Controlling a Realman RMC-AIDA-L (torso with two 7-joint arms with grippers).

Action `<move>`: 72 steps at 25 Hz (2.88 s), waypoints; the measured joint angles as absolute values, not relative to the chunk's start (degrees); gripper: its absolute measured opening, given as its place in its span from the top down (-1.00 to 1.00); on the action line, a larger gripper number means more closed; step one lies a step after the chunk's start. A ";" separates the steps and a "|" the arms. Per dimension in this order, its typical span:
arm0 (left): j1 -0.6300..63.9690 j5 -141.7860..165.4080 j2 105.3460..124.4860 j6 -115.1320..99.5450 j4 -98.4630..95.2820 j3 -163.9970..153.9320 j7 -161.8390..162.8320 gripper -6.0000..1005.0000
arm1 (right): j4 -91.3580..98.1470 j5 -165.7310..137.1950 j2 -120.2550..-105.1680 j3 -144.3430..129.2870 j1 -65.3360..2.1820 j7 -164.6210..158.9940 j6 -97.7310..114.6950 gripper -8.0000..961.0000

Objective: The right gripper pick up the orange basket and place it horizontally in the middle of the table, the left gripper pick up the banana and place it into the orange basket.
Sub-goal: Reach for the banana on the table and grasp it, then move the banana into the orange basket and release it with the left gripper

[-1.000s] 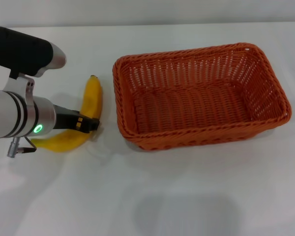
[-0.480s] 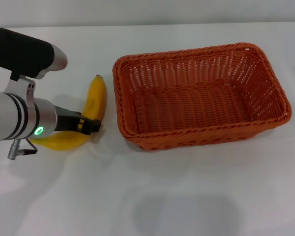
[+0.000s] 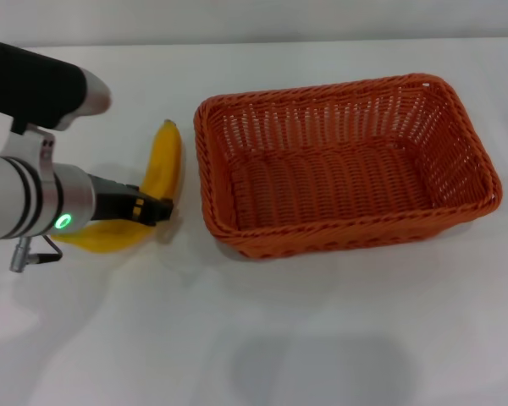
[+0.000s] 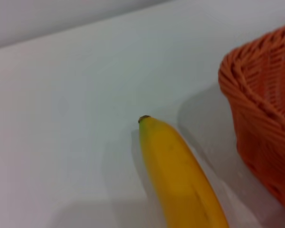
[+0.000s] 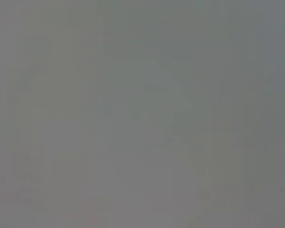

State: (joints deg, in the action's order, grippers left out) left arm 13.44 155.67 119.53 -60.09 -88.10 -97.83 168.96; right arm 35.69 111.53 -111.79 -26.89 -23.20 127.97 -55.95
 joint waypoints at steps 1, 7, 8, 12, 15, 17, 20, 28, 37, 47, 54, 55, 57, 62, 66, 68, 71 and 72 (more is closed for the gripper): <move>12.70 155.79 119.53 -59.99 -89.34 -97.76 169.06 0.01 | 35.69 111.54 -111.79 -26.85 -23.20 127.97 -55.84 -0.67; 8.74 157.42 119.42 -59.78 -96.04 -97.26 170.16 0.01 | 35.68 111.53 -111.65 -26.72 -23.20 128.05 -55.62 -0.67; 7.90 158.28 119.42 -59.76 -97.50 -97.13 170.38 0.01 | 35.68 111.53 -111.59 -26.66 -23.20 128.04 -55.60 -0.67; 6.33 159.44 119.41 -60.07 -102.27 -95.93 170.61 0.01 | 35.68 111.53 -111.43 -26.61 -23.23 128.02 -55.50 -0.67; 7.45 159.04 119.22 -60.42 -104.55 -94.67 170.05 0.01 | 35.68 111.54 -111.37 -26.62 -23.37 128.02 -55.46 -0.67; 10.18 158.76 119.13 -60.81 -105.27 -94.31 169.68 0.01 | 35.68 111.55 -111.44 -26.62 -23.56 128.06 -55.45 -0.67; 14.32 158.73 119.09 -61.26 -104.15 -94.30 169.23 0.01 | 35.68 111.57 -111.68 -26.63 -23.70 128.18 -55.45 -0.67; 25.36 156.61 119.15 -59.87 -97.81 -94.57 168.27 0.01 | 35.68 111.64 -112.13 -26.63 -23.82 128.04 -55.45 -0.67; 31.06 152.03 119.45 -58.67 -95.20 -100.98 168.87 0.01 | 35.68 111.75 -112.20 -26.57 -24.31 128.02 -55.45 -0.67; 30.68 148.71 119.59 -57.04 -94.92 -106.86 170.75 0.01 | 35.68 111.88 -111.98 -25.84 -24.50 128.33 -55.27 -0.67; 28.13 148.98 119.68 -55.69 -94.78 -110.66 172.28 0.01 | 35.68 112.35 -111.93 -25.84 -24.24 128.31 -55.21 -0.67; 27.79 148.99 119.69 -55.56 -94.78 -110.88 172.36 0.01 | 35.68 112.36 -111.88 -25.84 -24.22 128.22 -55.20 -0.67; 27.23 149.01 119.70 -55.51 -94.78 -111.09 172.40 0.01 | 35.68 112.36 -111.83 -25.84 -24.20 128.14 -55.21 -0.67; 26.45 148.37 119.71 -55.50 -94.86 -111.36 172.42 0.01 | 35.68 112.36 -111.89 -25.84 -24.24 128.16 -55.33 -0.67; 26.27 147.19 119.59 -55.40 -94.93 -111.41 172.35 0.01 | 35.76 112.36 -111.93 -25.84 -24.19 128.06 -55.50 -0.67; 25.67 146.95 119.57 -54.64 -94.78 -111.33 172.38 0.01 | 36.08 112.36 -112.00 -25.87 -24.05 128.01 -55.58 -0.67; 23.32 146.88 119.59 -51.40 -95.36 -111.34 172.18 0.01 | 36.24 112.36 -112.12 -25.91 -23.86 127.98 -55.67 -0.67; 22.80 146.88 119.59 -50.71 -95.62 -111.37 172.06 0.01 | 36.25 112.36 -112.12 -25.92 -23.79 127.98 -55.72 -0.67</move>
State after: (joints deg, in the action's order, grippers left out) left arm 22.80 146.88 119.59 -50.71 -95.62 -111.37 172.06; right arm 36.25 112.36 -112.12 -25.92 -23.79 127.98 -55.72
